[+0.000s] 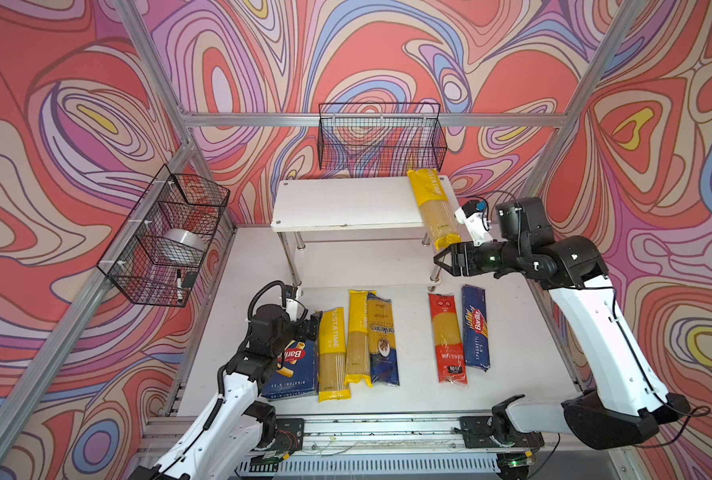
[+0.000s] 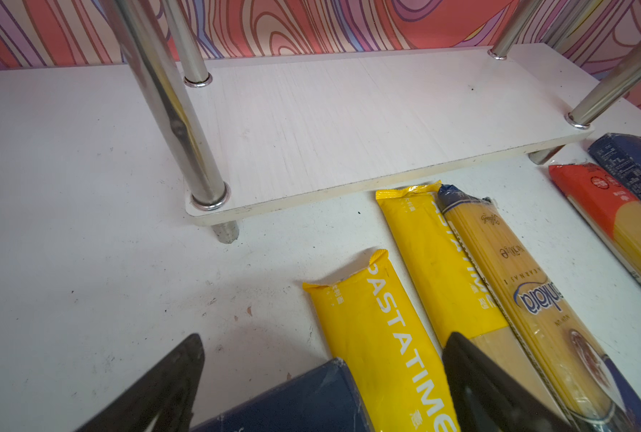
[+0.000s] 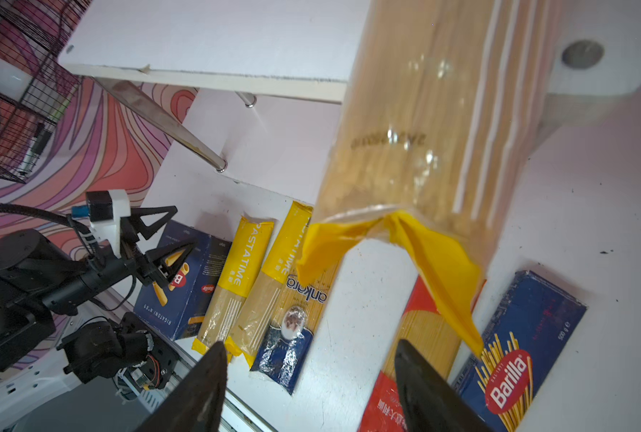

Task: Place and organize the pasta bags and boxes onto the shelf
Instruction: 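Move the right gripper down over the red spaghetti bag on the table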

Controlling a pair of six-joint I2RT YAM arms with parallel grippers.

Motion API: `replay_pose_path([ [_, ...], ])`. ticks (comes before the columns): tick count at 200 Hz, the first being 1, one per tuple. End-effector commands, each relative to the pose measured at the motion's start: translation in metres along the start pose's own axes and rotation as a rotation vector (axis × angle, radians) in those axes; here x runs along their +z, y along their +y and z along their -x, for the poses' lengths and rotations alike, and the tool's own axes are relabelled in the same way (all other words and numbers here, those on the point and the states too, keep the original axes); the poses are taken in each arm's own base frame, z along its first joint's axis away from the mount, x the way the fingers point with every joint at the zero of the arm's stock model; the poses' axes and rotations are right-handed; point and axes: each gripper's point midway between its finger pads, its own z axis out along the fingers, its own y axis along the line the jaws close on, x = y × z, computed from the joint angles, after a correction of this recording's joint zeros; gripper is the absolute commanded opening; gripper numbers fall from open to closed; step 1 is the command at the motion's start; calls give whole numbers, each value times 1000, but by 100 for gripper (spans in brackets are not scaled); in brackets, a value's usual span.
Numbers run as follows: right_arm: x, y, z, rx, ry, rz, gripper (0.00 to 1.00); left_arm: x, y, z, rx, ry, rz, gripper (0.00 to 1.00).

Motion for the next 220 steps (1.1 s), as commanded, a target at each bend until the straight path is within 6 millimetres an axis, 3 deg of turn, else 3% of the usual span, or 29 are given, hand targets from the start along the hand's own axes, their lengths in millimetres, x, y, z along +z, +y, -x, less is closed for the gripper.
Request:
replay_pose_path([
  [1, 5, -6, -19, 10, 20, -4, 73, -2, 1, -4, 5, 17, 7, 100],
  [42, 28, -20, -58, 39, 41, -10, 73, -2, 1, -4, 7, 18, 5, 100],
  [69, 44, -32, -70, 67, -69, -16, 73, -2, 1, -4, 7, 17, 5, 100],
  [108, 64, -76, -100, 170, -98, -188, 73, -3, -3, -4, 14, 19, -18, 100],
  [151, 104, -98, -147, 312, -13, -223, 74, -4, -3, -4, 12, 17, -18, 100],
  [220, 121, -134, -176, 414, -4, -384, 75, -4, -1, -4, 9, 16, -8, 100],
])
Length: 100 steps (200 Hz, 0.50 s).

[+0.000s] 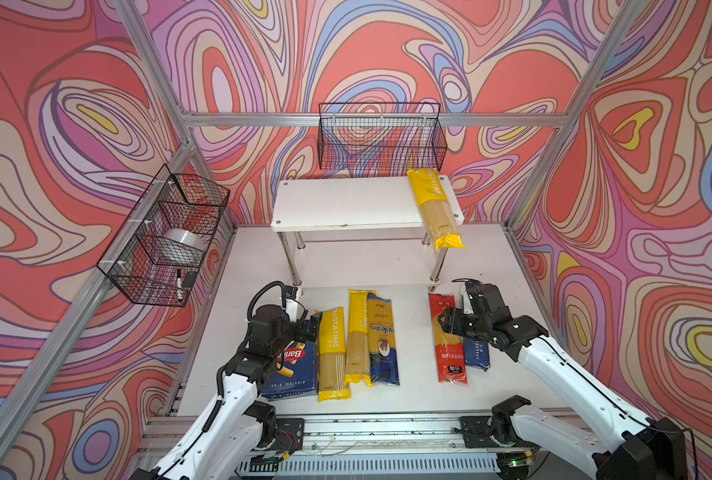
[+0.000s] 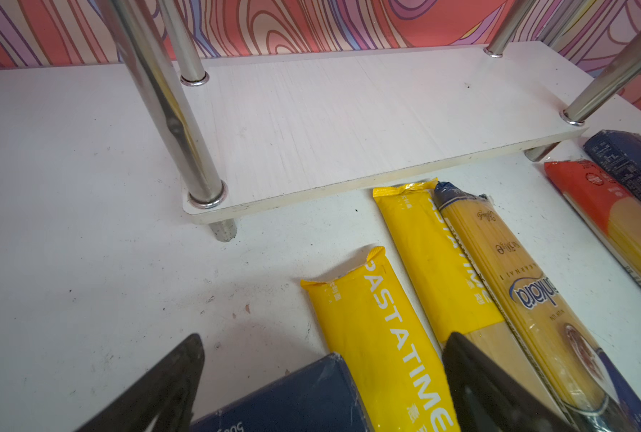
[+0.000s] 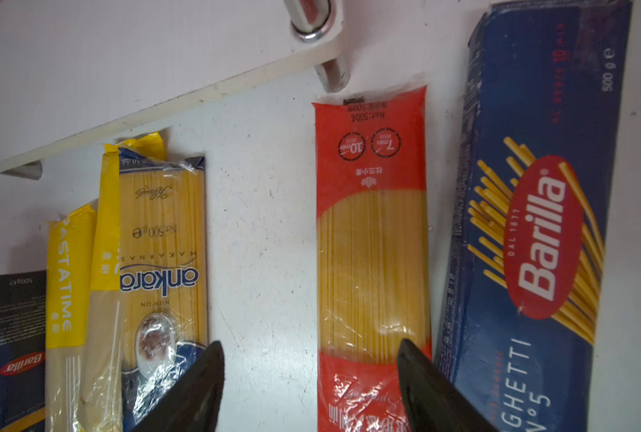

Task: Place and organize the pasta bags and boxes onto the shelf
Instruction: 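Move the right gripper down over the red spaghetti bag on the table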

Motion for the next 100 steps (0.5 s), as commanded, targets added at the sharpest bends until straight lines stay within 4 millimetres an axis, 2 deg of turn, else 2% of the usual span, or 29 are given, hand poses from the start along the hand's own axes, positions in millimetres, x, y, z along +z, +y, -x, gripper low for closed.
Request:
replay_pose_path([
  [1, 8, -14, 7, 46, -49, -71, 75, -2, 0, -3, 6, 13, -1, 100],
  [43, 23, -10, 4, 70, -60, -27, 77, -1, 1, -3, 3, 13, 5, 100],
  [74, 39, -23, -11, 84, 11, -97, 78, -1, -1, -4, 9, 17, -4, 100],
  [100, 44, -30, -22, 82, 55, -125, 78, -2, -2, -4, 10, 14, -10, 100],
])
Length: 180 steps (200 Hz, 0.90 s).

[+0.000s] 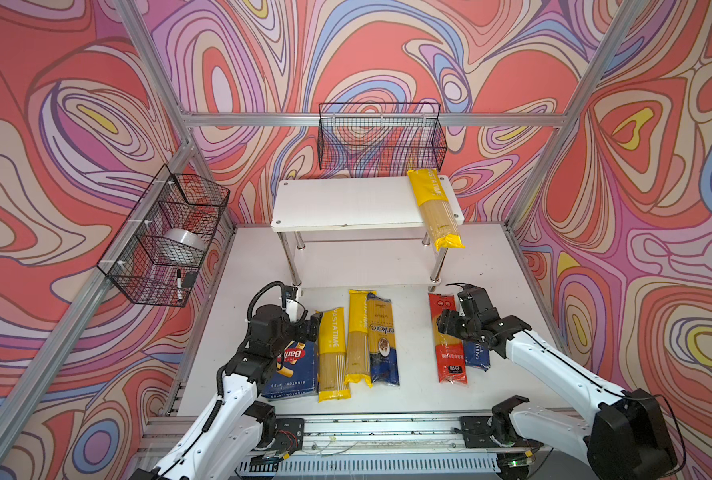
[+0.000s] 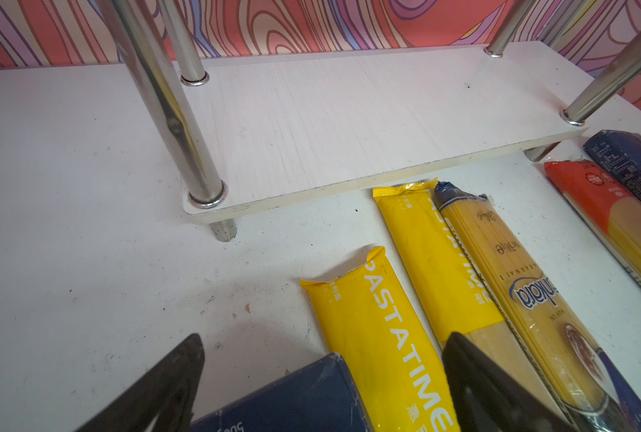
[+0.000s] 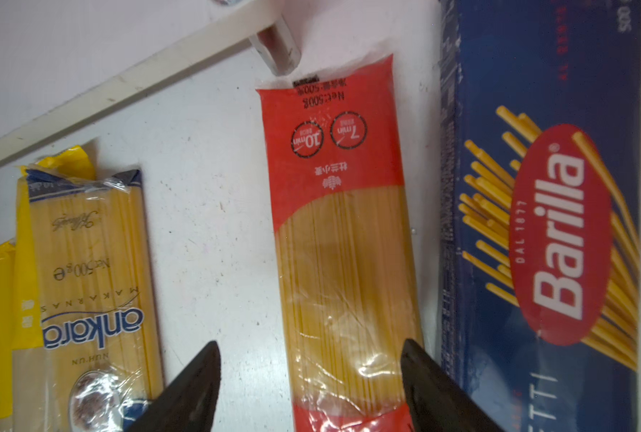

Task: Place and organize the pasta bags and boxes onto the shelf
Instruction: 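Move the right gripper down over the red spaghetti bag on the table, then lower the right gripper onto the red spaghetti bag and close it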

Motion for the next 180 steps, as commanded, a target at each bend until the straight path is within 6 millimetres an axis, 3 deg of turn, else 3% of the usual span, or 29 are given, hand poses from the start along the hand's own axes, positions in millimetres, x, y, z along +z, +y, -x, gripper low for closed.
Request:
replay_pose_path([
  [1, 5, -9, -6, 16, 14, -35, 78, -2, -2, -4, 9, 13, -8, 100],
  [91, 21, -6, 0, 67, 32, -3, 84, -1, -2, -4, 10, 19, -11, 100],
  [133, 34, -13, 4, 47, 44, -27, 84, -4, -1, -3, 9, 1, -7, 100],
  [180, 41, -5, 7, -7, 87, -13, 85, -2, -1, -4, 8, 12, -7, 100],
])
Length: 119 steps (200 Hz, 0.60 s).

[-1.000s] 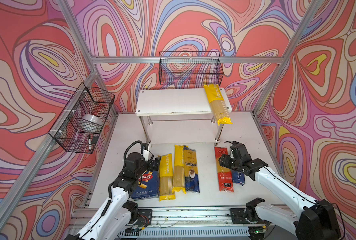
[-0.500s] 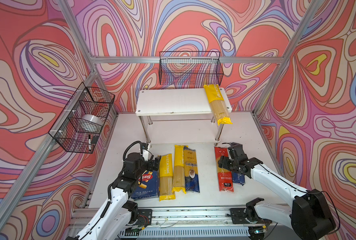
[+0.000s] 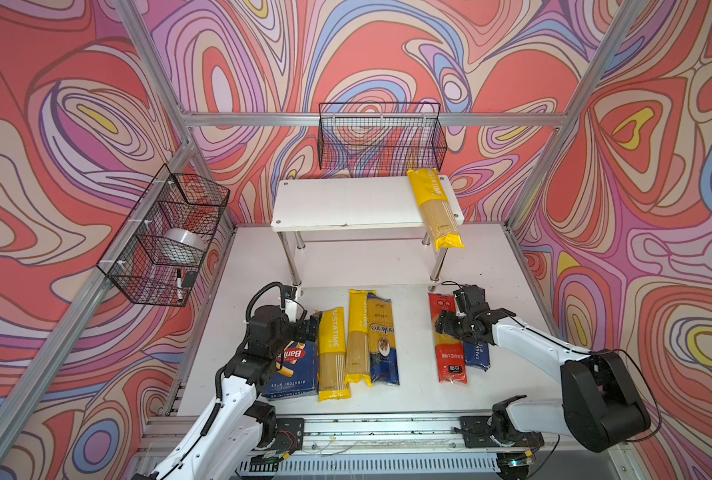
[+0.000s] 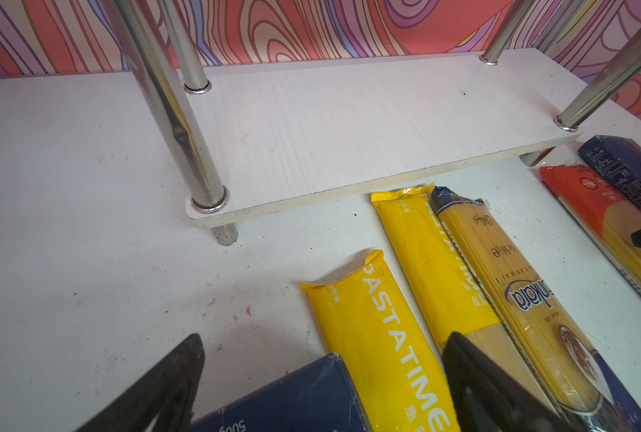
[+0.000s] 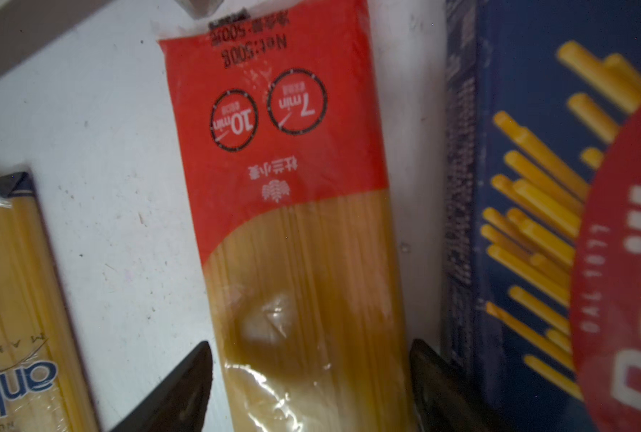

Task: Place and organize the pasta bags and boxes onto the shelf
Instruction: 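Lower the right gripper onto the red spaghetti bag and close it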

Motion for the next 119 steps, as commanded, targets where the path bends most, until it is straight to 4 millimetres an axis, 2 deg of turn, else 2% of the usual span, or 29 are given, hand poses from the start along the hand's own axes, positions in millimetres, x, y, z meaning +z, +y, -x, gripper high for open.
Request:
replay_pose_path([
  [1, -4, 12, 14, -34, -24, 35, 85, 1, -1, -7, 7, 28, -6, 100],
  [47, 5, 12, 9, -50, 6, 35, 86, 1, 0, -7, 5, 25, -3, 100],
  [119, 14, 32, 4, -68, 26, 147, 86, 2, 0, -7, 6, 29, -1, 100],
])
